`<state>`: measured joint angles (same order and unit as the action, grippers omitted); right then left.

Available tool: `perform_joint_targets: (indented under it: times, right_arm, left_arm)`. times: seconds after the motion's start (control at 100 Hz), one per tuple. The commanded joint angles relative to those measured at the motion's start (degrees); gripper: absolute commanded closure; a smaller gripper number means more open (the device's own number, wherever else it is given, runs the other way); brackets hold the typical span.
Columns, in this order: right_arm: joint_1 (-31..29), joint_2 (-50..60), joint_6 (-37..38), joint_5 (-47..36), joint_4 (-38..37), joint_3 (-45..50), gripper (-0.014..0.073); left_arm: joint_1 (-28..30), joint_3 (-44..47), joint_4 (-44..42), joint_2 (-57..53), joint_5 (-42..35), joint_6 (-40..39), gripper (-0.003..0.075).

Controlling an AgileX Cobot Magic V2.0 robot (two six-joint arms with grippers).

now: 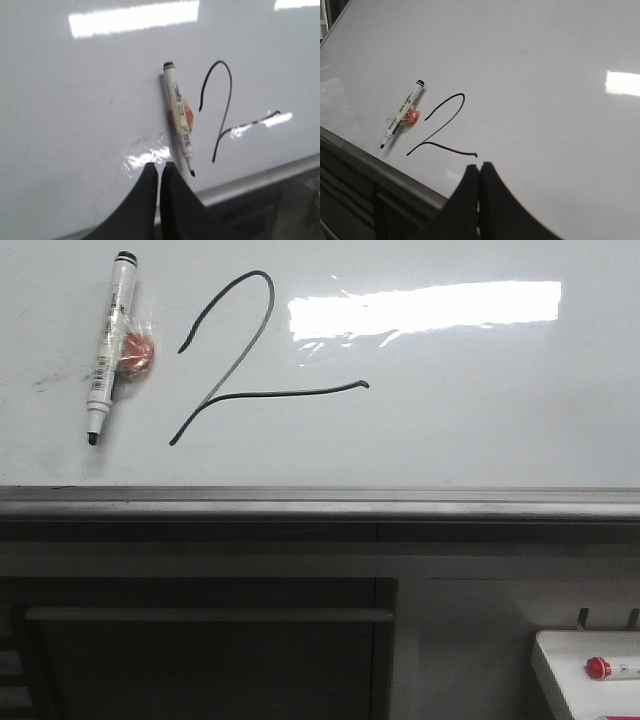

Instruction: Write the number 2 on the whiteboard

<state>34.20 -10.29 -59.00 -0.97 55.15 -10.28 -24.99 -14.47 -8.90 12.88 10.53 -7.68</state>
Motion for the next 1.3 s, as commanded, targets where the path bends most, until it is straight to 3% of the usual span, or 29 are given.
perform_joint_targets:
  times: [0.0, 0.07, 0.16, 0.35, 0.61, 1.29]
  right_arm:
    - [-0.4, -0.6, -0.2, -2.4, 0.1, -1.4, 0.0667]
    - [-0.4, -0.6, -0.2, -2.4, 0.1, -1.4, 0.0667]
    - [-0.4, -0.6, -0.2, -2.4, 0.1, -1.4, 0.0667]
    - [-0.4, -0.6, -0.2, -2.4, 0.1, -1.4, 0.0667]
    - [-0.4, -0.6, -0.2, -2.2, 0.1, -1.4, 0.0667]
    - [-0.4, -0.6, -0.2, -2.2, 0.1, -1.4, 0.0667]
  left_arm:
    - [3.8, 6.2, 2.1, 0.5, -22.0, 2.7, 0.0741]
    - [6.2, 11.4, 4.6, -0.9, -30.4, 2.7, 0.0741]
    - [7.6, 15.0, 6.2, -5.9, -30.1, 2.7, 0.0741]
    - [15.2, 15.1, 8.4, -14.9, -12.0, 3.1, 0.0741]
    - [26.4, 15.1, 11.0, -14.6, 6.4, 3.2, 0.0741]
    - [27.8, 15.1, 11.0, -14.6, 5.8, 3.2, 0.0741]
